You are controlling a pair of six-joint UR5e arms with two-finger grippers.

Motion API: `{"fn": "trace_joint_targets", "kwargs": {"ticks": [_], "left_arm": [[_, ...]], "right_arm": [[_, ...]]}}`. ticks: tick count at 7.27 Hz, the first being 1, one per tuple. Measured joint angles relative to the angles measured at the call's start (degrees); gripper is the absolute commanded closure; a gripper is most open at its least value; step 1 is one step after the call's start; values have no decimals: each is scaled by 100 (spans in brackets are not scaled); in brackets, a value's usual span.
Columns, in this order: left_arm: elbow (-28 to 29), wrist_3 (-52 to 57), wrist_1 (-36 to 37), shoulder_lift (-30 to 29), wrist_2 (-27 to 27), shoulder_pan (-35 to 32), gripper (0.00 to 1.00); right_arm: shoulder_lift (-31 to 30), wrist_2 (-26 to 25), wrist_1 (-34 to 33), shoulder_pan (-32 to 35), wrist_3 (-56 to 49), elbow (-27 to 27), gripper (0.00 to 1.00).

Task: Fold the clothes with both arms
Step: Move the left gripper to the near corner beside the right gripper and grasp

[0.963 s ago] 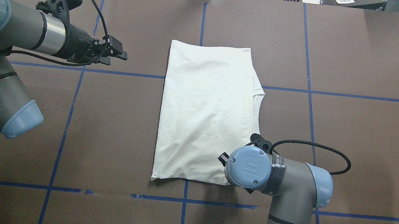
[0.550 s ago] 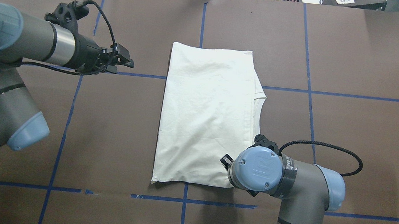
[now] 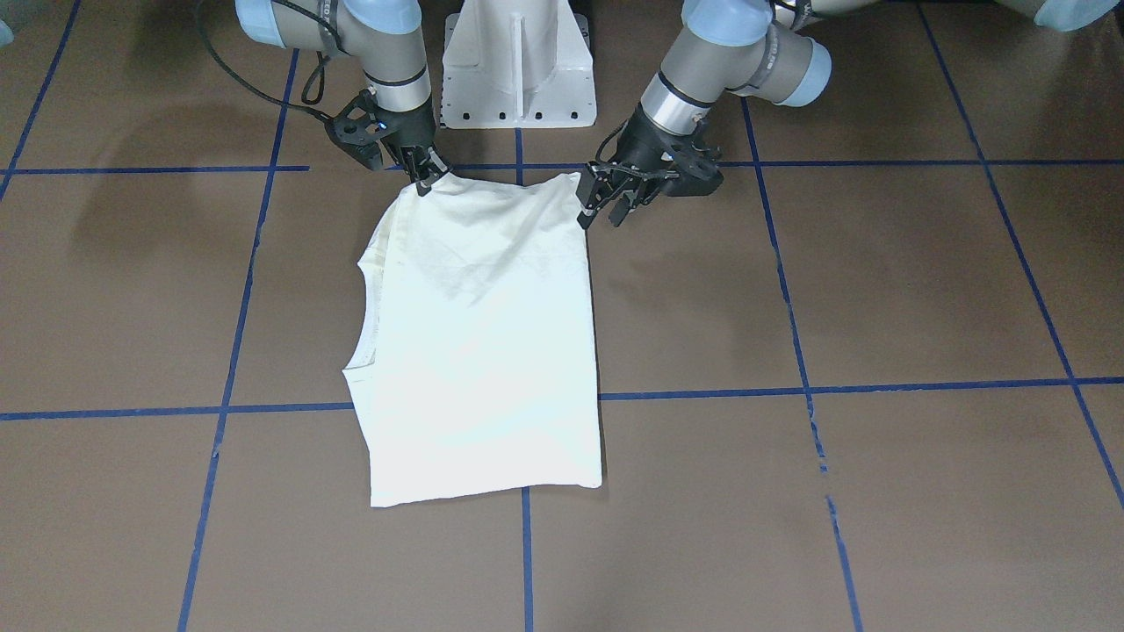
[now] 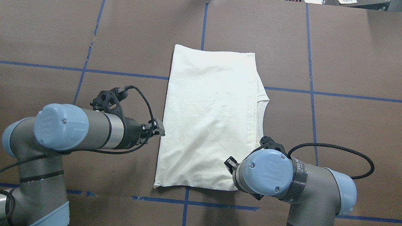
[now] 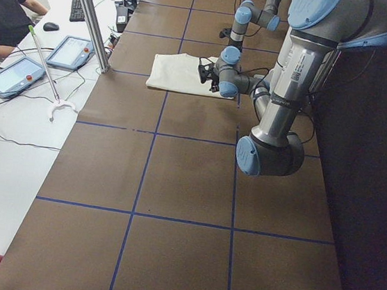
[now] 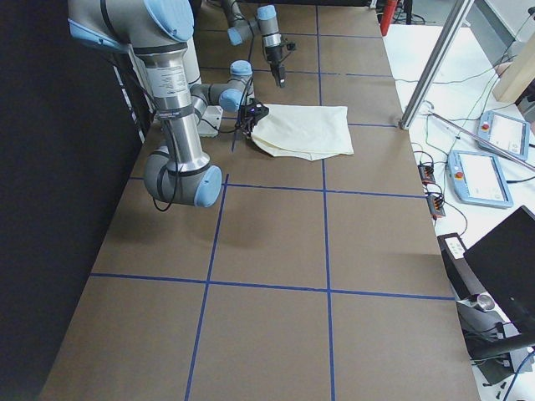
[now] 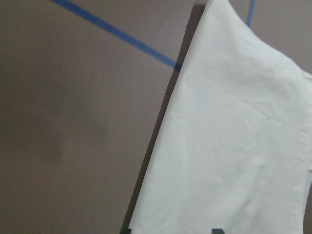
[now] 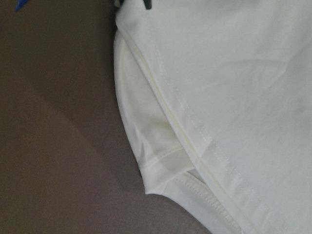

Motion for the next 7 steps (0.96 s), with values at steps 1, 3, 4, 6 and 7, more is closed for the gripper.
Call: {"fn": "trace_joint_targets", "kwargs": {"ticks": [1, 3, 4, 6, 7], "left_arm": [[7, -168, 115, 6, 113, 271, 37], [36, -314, 206, 12, 208, 563, 41], [53, -350, 219, 47, 217, 653, 44], [71, -411, 225, 178, 222, 821, 53], [74, -448, 226, 183, 222, 858, 54]], "right_arm": [[-1, 0, 0, 5, -6, 5, 100], [3, 0, 0, 16, -14, 7, 100], [6, 0, 4, 19, -15, 7, 100], [7, 0, 27, 21, -16, 6, 100], [7, 0, 33, 21, -16, 5, 100]]}}
